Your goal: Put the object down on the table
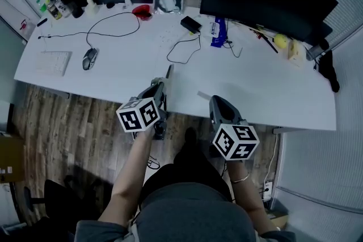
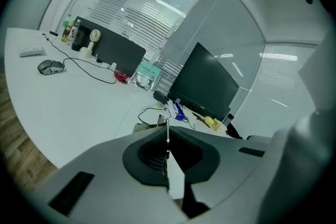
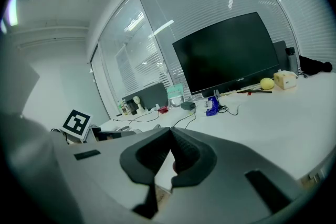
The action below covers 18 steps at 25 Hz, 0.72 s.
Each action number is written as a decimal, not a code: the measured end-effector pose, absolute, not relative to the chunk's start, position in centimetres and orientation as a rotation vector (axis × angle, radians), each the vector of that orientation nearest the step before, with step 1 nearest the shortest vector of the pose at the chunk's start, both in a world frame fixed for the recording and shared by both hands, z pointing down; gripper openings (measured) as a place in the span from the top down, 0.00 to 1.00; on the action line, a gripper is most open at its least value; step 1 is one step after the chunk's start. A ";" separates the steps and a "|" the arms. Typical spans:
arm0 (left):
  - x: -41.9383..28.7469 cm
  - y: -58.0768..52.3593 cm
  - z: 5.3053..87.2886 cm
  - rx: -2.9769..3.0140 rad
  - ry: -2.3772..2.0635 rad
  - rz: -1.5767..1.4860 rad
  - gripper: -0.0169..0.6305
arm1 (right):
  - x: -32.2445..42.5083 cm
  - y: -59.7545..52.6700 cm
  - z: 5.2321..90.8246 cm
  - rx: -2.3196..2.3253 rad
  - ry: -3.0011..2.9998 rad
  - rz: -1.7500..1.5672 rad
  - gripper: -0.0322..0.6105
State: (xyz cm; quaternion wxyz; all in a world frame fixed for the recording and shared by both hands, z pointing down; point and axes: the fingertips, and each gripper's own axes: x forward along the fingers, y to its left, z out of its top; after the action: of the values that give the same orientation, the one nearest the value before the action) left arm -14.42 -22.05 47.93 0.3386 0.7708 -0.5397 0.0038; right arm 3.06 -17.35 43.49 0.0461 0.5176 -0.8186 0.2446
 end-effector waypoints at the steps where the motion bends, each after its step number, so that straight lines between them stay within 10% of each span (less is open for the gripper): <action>1: -14.4 -22.4 48.1 2.001 -1.404 0.008 0.93 | 3.1 -17.7 43.5 1.576 -2.497 0.748 0.94; 18: -12.7 -29.5 50.0 1.924 -1.396 0.002 0.93 | 3.9 -21.9 43.9 1.539 -2.498 0.775 0.94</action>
State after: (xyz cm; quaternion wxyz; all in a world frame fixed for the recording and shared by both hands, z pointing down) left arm -12.66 -29.54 50.00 0.3728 0.7511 -0.5449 0.0009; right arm 3.87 -21.92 43.89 0.0536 0.5063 -0.8220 0.2550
